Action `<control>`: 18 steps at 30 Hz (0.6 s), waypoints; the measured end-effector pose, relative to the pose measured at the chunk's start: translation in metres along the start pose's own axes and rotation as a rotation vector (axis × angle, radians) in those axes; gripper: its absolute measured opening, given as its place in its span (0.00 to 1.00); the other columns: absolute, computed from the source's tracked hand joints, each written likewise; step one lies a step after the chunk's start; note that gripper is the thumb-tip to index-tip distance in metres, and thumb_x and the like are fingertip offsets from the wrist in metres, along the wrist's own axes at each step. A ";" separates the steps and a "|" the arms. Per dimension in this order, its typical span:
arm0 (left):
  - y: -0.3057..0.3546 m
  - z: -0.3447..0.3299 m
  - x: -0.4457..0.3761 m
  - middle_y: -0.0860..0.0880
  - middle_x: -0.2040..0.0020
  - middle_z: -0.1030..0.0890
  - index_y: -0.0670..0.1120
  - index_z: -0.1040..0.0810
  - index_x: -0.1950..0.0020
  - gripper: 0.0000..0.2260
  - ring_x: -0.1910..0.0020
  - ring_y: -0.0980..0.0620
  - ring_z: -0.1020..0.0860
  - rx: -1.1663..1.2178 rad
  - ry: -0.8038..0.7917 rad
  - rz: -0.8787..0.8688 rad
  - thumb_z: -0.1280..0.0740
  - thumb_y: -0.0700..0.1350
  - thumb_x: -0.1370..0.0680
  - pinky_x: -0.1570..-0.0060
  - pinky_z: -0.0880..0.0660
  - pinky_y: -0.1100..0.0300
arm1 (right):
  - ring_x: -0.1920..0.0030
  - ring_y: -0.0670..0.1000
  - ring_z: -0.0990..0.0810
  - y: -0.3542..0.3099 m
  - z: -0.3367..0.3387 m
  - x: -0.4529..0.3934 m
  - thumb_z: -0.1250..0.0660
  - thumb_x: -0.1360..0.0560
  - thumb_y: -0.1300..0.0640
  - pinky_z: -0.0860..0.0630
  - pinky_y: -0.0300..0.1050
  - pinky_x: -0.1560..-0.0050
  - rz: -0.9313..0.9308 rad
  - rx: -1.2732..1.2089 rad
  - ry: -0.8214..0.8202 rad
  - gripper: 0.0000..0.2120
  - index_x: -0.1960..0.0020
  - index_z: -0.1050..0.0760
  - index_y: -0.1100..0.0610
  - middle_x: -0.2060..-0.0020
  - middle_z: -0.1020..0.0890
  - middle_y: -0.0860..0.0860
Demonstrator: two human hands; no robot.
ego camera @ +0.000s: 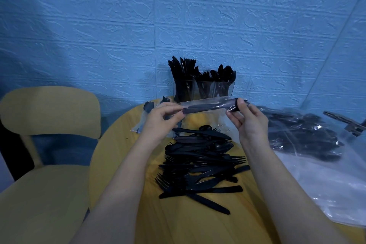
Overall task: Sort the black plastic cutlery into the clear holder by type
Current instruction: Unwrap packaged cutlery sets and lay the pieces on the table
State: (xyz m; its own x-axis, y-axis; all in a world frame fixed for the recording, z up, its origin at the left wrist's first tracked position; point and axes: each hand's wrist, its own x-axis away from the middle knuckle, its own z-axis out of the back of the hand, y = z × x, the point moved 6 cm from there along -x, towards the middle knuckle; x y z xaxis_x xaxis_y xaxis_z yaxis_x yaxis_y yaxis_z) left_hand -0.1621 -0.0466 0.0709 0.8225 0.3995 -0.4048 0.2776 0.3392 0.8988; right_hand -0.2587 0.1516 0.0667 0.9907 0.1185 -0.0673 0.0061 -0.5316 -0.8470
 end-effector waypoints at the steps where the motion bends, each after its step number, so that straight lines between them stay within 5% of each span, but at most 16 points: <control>1: 0.000 -0.001 0.001 0.50 0.51 0.23 0.44 0.19 0.44 0.09 0.61 0.57 0.24 0.035 -0.015 0.031 0.34 0.37 0.23 0.65 0.26 0.70 | 0.64 0.47 0.16 0.000 -0.001 0.000 0.34 0.23 0.61 0.19 0.39 0.58 0.013 0.001 -0.003 0.04 0.52 0.24 0.62 0.67 0.17 0.49; 5: -0.003 -0.003 0.003 0.48 0.53 0.19 0.51 0.22 0.48 0.09 0.55 0.57 0.21 0.165 -0.062 0.138 0.36 0.38 0.21 0.60 0.21 0.65 | 0.64 0.47 0.16 -0.002 -0.001 0.000 0.34 0.23 0.62 0.19 0.38 0.59 0.040 -0.037 -0.003 0.03 0.53 0.23 0.61 0.66 0.16 0.49; 18: -0.004 -0.005 0.004 0.47 0.56 0.18 0.49 0.21 0.47 0.09 0.55 0.54 0.21 0.155 -0.070 0.128 0.37 0.38 0.21 0.62 0.22 0.65 | 0.64 0.47 0.16 -0.003 0.000 0.000 0.34 0.23 0.61 0.20 0.37 0.61 0.051 -0.016 0.000 0.03 0.53 0.24 0.61 0.65 0.17 0.49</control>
State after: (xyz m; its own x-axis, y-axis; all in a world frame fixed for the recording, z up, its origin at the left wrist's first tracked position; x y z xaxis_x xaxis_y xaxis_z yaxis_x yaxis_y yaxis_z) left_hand -0.1623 -0.0422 0.0648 0.8868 0.3690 -0.2783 0.2377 0.1522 0.9593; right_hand -0.2583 0.1533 0.0688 0.9898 0.0905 -0.1105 -0.0427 -0.5505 -0.8337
